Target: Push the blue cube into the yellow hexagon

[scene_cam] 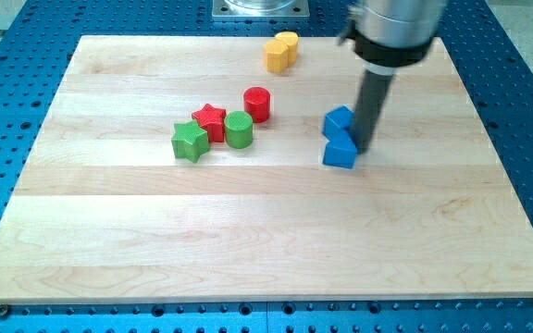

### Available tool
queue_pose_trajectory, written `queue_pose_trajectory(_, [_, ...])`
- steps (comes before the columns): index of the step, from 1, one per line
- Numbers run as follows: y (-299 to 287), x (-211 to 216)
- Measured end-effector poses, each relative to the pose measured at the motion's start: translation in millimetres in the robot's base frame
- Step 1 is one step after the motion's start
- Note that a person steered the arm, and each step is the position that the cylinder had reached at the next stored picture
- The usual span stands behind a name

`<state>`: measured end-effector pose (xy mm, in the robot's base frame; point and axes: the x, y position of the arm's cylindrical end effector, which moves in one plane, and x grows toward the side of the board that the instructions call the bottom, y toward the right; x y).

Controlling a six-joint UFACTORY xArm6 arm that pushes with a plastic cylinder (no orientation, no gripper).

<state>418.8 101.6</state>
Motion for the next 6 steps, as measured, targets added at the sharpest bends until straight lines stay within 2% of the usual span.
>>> queue_pose_trajectory(1, [-44.9, -28.6])
queue_pose_trajectory(2, [-49.9, -80.1])
queue_pose_trajectory(3, [-13.8, -56.0])
queue_pose_trajectory(4, [-5.6, -63.4])
queue_pose_trajectory(5, [-53.2, -86.9])
queue_pose_trajectory(6, [-53.8, -122.2])
